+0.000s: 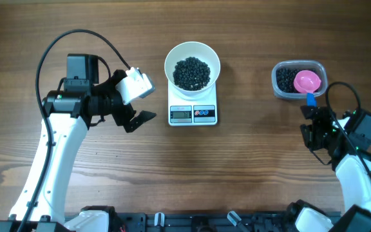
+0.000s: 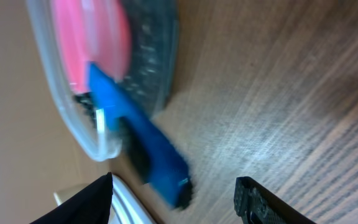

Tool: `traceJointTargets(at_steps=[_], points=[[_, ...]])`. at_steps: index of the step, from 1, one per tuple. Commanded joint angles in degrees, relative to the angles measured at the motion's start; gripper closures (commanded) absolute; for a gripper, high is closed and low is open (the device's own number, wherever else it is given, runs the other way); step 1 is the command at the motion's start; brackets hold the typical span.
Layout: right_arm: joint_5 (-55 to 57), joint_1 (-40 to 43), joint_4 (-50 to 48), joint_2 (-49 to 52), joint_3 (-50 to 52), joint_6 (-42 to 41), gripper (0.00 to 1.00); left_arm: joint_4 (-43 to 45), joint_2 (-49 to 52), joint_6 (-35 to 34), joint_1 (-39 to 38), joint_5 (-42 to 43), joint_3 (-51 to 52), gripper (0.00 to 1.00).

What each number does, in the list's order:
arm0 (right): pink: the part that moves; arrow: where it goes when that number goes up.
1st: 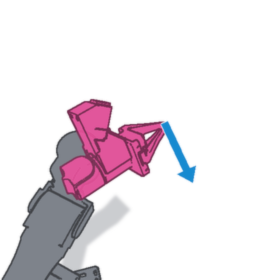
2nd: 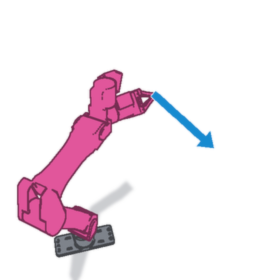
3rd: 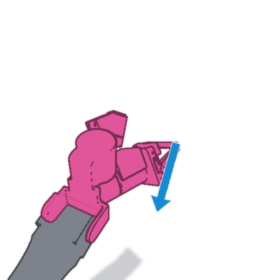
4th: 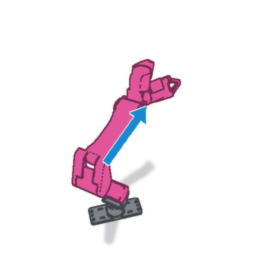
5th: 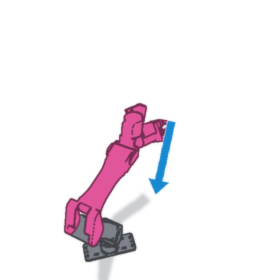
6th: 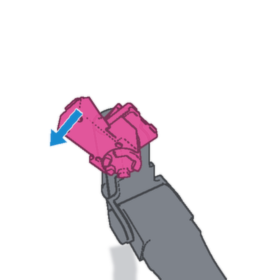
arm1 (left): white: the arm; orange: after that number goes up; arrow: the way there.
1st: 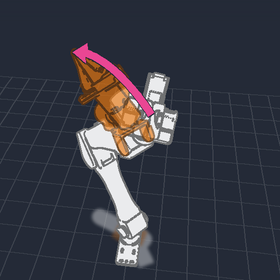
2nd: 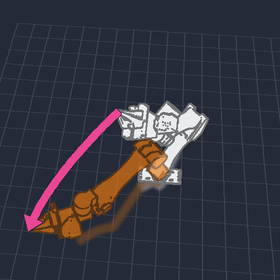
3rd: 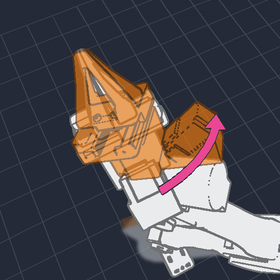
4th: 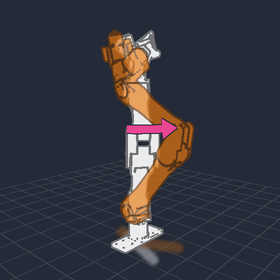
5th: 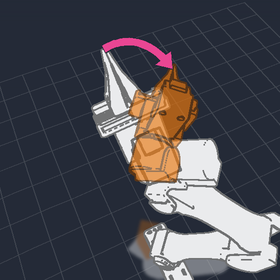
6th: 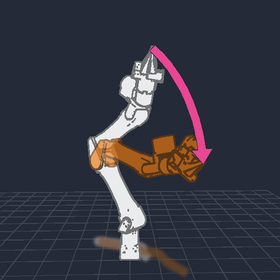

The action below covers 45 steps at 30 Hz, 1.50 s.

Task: Scoop item into bowl and weigh 150g on scale
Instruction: 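Reach the right gripper down to the scoop's blue handle and regrasp it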

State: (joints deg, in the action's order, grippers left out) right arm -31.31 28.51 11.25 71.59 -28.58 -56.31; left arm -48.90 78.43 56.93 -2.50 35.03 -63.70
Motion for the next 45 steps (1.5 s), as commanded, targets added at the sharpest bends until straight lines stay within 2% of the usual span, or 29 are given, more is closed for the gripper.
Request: traceJointTargets(at_steps=[1, 7, 13, 19, 29, 36, 45], points=[[-0.37, 0.07, -1.16, 0.94, 0.20, 1.05, 0.35, -0.02, 0.35, 1.18, 0.28, 0.24, 0.13, 0.00], [-0.24, 0.07, -6.99, 0.94, 0.17, 3.78, 0.35, -0.02, 0.35, 1.18, 0.28, 0.24, 0.13, 0.00], [1.81, 0.07, -7.34, 0.96, 0.20, 5.77, 0.35, -0.02, 0.35, 1.18, 0.28, 0.24, 0.13, 0.00], [4.52, 0.07, -7.80, 0.96, 0.20, 6.84, 0.47, -0.02, 0.35, 1.18, 0.28, 0.24, 0.13, 0.00], [3.82, 0.07, -13.94, 6.56, 0.20, 6.62, 0.50, -0.02, 0.35, 1.18, 0.28, 0.24, 0.13, 0.00], [4.96, 0.07, -16.83, 6.84, 0.20, 6.91, 0.51, -0.02, 0.35, 1.18, 0.28, 0.24, 0.13, 0.00], [3.52, 0.07, -17.05, 6.86, 0.20, 6.62, 0.69, -0.02, 0.35, 1.18, 0.28, 0.24, 0.13, 0.00]])
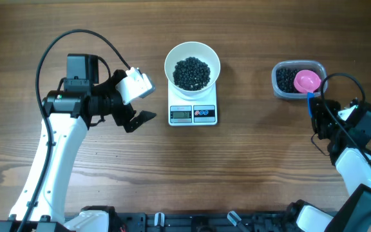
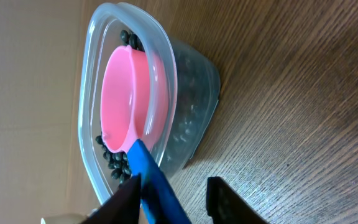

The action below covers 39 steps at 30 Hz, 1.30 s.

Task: Scoop item into bowl and weigh 150g on scale
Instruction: 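Reach the right gripper down to the scoop's blue handle and regrasp it, then lift the scoop and lower it back into the bean tub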

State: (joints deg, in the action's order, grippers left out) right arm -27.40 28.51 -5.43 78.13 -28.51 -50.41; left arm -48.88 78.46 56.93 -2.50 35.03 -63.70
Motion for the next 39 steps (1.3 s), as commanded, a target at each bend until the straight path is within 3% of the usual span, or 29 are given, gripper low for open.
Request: traceJointTargets(at_steps=[1, 7, 28, 34, 39], points=[[-0.55, 0.07, -0.39, 0.33, 0.13, 0.74, 0.71, -0.04, 0.33, 1.18, 0.28, 0.24, 0.13, 0.00], [-4.11, 0.07, -1.75, 0.31, 0.09, 0.70, 0.86, -0.04, 0.33, 1.18, 0.28, 0.24, 0.13, 0.00], [-8.74, 0.07, -2.21, -9.01, -5.66, -5.33, 0.92, -0.04, 0.33, 1.18, 0.28, 0.24, 0.13, 0.00], [-8.46, 0.07, 14.97, -9.51, -16.70, 0.63, 0.95, -0.04, 0.33, 1.18, 0.28, 0.24, 0.13, 0.00], [-6.97, 0.07, 38.27, -7.72, -35.52, 11.08, 0.95, -0.04, 0.33, 1.18, 0.28, 0.24, 0.13, 0.00]])
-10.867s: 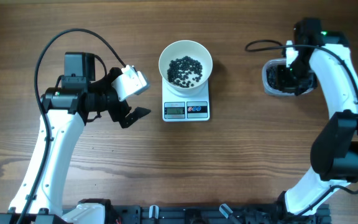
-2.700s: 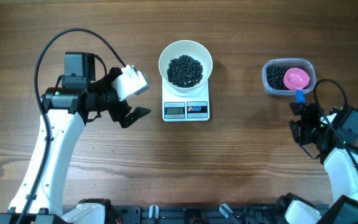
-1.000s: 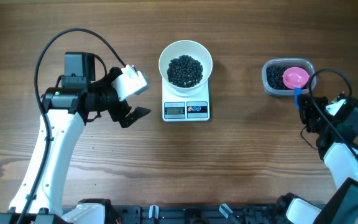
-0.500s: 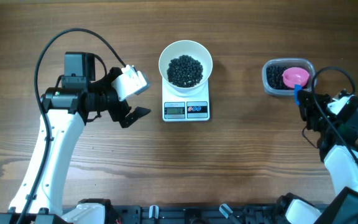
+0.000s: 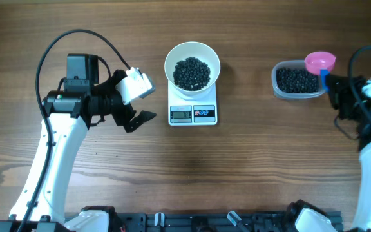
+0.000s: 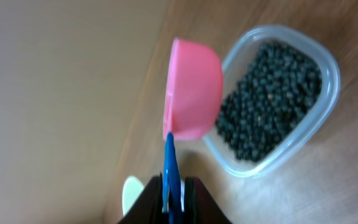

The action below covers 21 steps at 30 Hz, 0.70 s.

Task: Scoop item into bowl and weigh 150g on scale
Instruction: 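Lift the scoop and lower it back into the bean tub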

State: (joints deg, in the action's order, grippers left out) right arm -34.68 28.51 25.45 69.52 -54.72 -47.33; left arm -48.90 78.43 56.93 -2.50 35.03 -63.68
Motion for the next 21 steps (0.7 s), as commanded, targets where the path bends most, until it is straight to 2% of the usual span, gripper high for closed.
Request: traceJointTargets(at_steps=[1, 2, 5, 13, 18, 21], points=[[0.48, 0.07, 10.80, 1.70, -12.00, 9.66, 0.95, -0.02, 0.35, 1.18, 0.28, 0.24, 0.11, 0.00], [0.81, 0.07, 16.94, 3.50, -16.87, 13.03, 0.95, -0.02, 0.35, 1.18, 0.28, 0.24, 0.11, 0.00], [3.48, 0.07, 27.36, 7.74, -25.79, 18.03, 0.96, -0.02, 0.35, 1.18, 0.28, 0.24, 0.11, 0.00], [9.70, -2.80, 50.27, 25.83, -52.28, 31.23, 0.96, -0.02, 0.35, 1.18, 0.28, 0.24, 0.11, 0.00], [19.37, -8.39, 57.31, 36.54, -64.06, 36.94, 0.95, -0.02, 0.35, 1.18, 0.28, 0.24, 0.11, 0.00], [26.18, -10.67, 57.29, 38.88, -64.15, 40.44, 0.96, -0.02, 0.35, 1.18, 0.28, 0.24, 0.11, 0.00]])
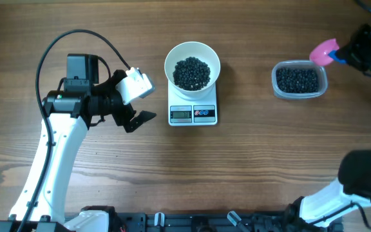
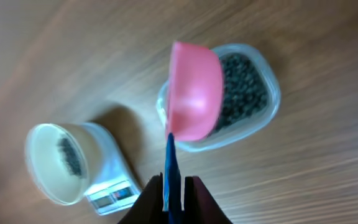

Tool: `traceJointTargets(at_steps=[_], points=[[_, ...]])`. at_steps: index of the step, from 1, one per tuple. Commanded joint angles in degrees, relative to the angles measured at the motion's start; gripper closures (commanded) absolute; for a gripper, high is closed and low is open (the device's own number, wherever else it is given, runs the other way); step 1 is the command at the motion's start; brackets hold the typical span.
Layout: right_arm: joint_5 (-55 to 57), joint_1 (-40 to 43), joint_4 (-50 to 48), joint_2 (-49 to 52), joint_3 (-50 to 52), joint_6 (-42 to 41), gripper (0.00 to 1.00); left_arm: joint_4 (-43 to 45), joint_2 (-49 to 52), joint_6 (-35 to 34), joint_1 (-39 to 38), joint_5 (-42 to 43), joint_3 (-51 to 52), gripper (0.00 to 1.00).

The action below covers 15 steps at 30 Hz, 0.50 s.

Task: Scoop item into bowl and weigh 150g on scale
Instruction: 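Lift the scoop and lower it back into the bean tub, then scoop a small amount of beans with the right gripper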

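A white bowl [image 1: 192, 67] holding dark beans stands on the white scale [image 1: 192, 113] at mid table. A clear tub [image 1: 298, 80] of the same beans sits to its right. My right gripper [image 2: 172, 186] is shut on the blue handle of the pink scoop [image 2: 194, 89], held high by the table's far right edge, above and right of the tub [image 2: 247, 93]. The scoop [image 1: 324, 49] shows tipped on its side. My left gripper [image 1: 140, 120] hovers left of the scale with its jaws apart and nothing in them.
Black cables loop over both arms. The bare wooden table [image 1: 237, 174] stretches in front of the scale. The robot bases line the near edge.
My right gripper has risen and swung further to the far right with the scoop, so the tub, scale and bowl now show below it. The left arm has not moved.
My right gripper stood open near the scoop's blue handle while the scoop lay in the tub. Then its fingers closed in around the handle. Later it held the scoop lifted at the tub's far right corner, and now higher and further right.
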State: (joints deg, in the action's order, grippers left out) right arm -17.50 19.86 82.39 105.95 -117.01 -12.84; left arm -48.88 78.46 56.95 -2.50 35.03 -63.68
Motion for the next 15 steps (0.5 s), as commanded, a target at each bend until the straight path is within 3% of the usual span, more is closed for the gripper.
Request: traceJointTargets(at_steps=[1, 8, 15], points=[[10.84, -2.73, 0.48, 3.30, -1.86, 7.80, 0.96, -0.04, 0.33, 1.16, 0.28, 0.24, 0.11, 0.00], [17.18, -7.39, 0.39, 9.18, -1.81, 23.87, 0.96, -0.04, 0.33, 1.16, 0.28, 0.24, 0.11, 0.00], [19.19, -8.81, -1.07, 12.52, -1.79, 29.38, 0.95, -0.04, 0.33, 1.16, 0.28, 0.24, 0.11, 0.00]])
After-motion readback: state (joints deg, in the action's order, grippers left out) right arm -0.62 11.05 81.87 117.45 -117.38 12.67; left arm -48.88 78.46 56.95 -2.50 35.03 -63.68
